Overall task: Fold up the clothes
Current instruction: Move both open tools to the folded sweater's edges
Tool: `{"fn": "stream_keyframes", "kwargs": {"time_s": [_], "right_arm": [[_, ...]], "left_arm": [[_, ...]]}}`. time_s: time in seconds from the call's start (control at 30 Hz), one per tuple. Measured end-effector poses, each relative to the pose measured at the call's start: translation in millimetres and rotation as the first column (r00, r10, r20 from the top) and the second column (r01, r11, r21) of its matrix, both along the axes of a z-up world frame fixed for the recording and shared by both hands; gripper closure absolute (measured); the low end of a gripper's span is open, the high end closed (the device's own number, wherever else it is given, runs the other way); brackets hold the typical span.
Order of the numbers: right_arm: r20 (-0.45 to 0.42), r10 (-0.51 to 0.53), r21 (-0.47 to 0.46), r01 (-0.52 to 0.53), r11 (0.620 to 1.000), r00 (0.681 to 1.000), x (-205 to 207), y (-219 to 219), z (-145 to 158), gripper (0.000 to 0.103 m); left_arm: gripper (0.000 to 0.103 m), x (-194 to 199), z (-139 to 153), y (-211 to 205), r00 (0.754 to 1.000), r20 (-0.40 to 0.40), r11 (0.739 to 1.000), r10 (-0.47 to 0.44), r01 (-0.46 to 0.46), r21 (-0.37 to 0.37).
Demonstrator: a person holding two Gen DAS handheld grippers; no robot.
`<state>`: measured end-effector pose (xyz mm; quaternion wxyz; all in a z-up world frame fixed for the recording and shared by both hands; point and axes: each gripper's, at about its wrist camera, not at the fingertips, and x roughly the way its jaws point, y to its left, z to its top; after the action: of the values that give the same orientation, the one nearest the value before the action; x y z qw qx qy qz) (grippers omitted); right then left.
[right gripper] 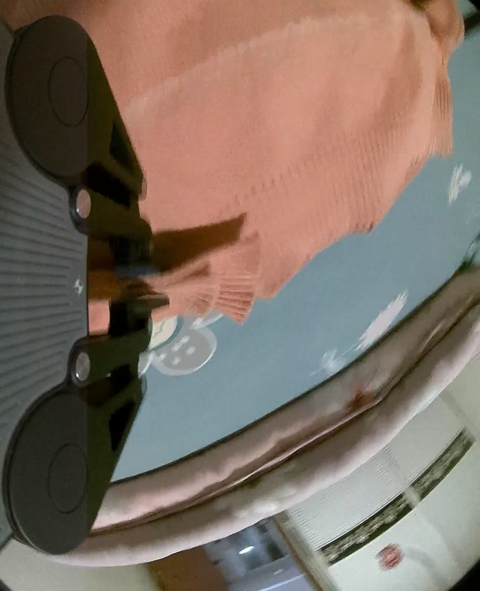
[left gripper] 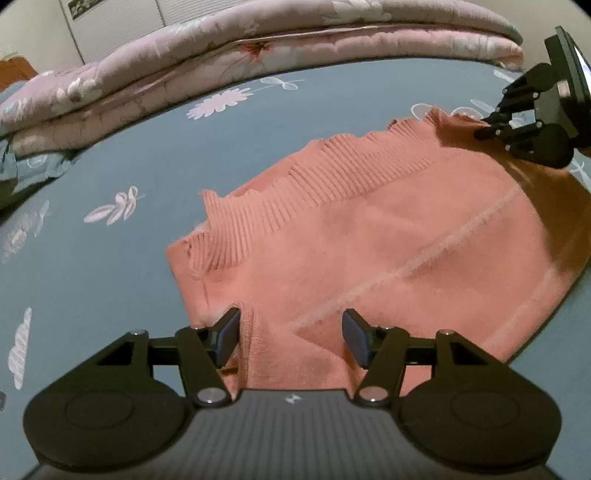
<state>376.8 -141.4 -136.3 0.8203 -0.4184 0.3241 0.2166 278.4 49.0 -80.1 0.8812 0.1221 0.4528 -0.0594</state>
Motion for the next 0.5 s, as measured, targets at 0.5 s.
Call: {"fn": "stream_keyframes", "kwargs": {"time_s": [0.5], "right_arm": [[-0.406, -0.374, 0.417, 0.533, 0.736, 0.834, 66.2, -91.4, -8.8, 0.091]], "left_arm": [[0.038, 4.3, -6.6, 4.5, 1.0, -0.013, 1.0, 0.01, -0.011, -0.008]]}}
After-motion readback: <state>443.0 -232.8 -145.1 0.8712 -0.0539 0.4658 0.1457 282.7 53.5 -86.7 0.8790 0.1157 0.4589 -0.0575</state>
